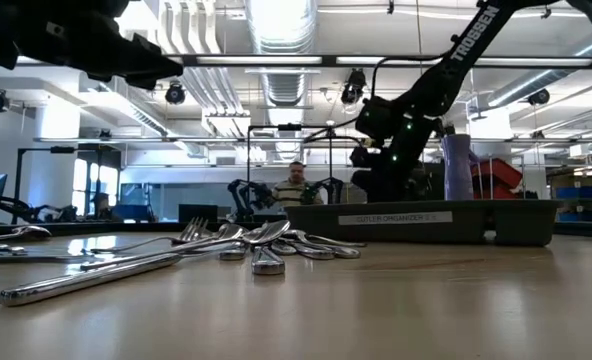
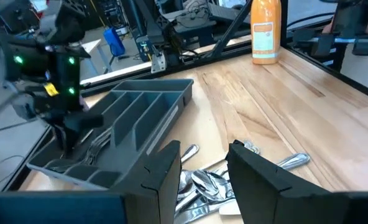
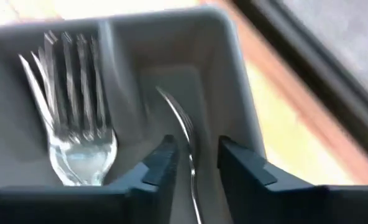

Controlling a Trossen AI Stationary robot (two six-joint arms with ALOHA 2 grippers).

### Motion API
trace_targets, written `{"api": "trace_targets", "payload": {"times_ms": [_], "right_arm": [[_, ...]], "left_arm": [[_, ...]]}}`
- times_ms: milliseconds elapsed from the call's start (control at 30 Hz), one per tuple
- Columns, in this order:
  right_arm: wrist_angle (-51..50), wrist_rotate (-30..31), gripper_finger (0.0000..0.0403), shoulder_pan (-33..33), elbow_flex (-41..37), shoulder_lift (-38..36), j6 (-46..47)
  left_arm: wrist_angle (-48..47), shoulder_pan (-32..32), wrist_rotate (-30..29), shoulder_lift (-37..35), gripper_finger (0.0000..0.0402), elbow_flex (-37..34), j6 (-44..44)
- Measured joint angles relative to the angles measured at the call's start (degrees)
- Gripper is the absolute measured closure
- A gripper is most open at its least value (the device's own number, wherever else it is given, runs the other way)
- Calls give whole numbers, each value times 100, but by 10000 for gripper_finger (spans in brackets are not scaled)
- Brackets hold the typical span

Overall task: Sort silverware
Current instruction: Put the fork into the top left compartment of the silverware tray

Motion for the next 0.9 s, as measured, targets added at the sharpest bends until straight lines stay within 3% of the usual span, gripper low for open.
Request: {"api": "trace_targets", "payload": {"times_ms": [133,233,333,500,633,800,900], "right_arm": [[15,19,257,13,122,-19,-89],[27,18,255,13,126,-21,-251],[49,25,286,13,126,-5,-264],[38,22,389,13,124,118,-315],[72,218,393,15,124,275,-318],[267,1229,400,40,123,386,-316],[393,1284,402,97,128,343,-322]], "left_arm": [[-1,0,2,22,283,-21,-15],[5,0,3,22,283,-27,-6],[-13,0,2,20,283,-38,-6],[-11,0,2,22,283,-38,5],[-7,0,2,22,283,-40,7],[-4,0,2,22,283,-40,9],[-3,0,2,19,283,-40,9]]}}
